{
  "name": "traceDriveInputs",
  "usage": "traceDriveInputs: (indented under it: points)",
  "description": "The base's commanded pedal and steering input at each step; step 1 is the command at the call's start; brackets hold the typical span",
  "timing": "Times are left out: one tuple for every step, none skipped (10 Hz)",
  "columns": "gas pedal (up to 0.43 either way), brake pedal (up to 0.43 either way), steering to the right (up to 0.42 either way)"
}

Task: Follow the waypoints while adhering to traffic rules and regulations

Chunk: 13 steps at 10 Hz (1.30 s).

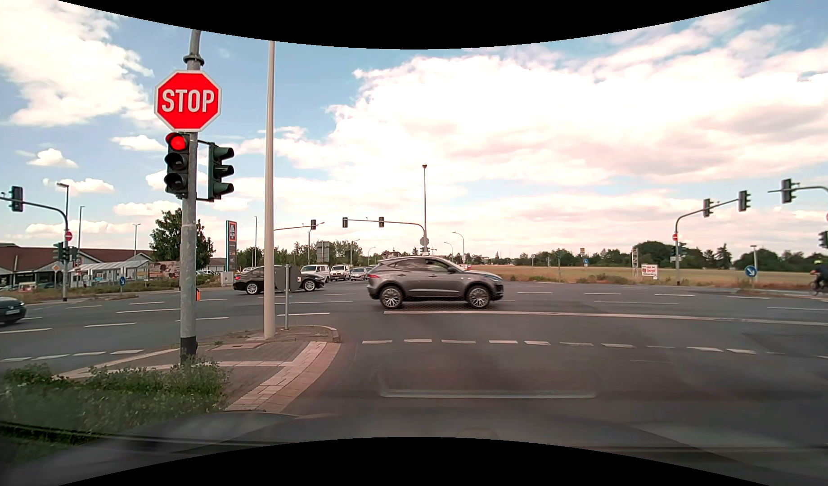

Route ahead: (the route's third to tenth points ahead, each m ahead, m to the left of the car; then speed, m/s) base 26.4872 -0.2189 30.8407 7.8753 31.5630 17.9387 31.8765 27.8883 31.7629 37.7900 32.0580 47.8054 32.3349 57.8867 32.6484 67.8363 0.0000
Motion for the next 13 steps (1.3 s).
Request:
traceDriveInputs:
  points:
    - [0.0, 0.317, -0.005]
    - [0.0, 0.317, -0.005]
    - [0.0, 0.317, -0.004]
    - [0.0, 0.317, -0.005]
    - [0.0, 0.323, -0.004]
    - [0.0, 0.317, -0.004]
    - [0.0, 0.317, -0.004]
    - [0.0, 0.317, -0.005]
    - [0.0, 0.317, -0.005]
    - [0.0, 0.323, -0.004]
    - [0.0, 0.317, -0.004]
    - [0.0, 0.323, -0.005]
    - [0.0, 0.317, -0.005]
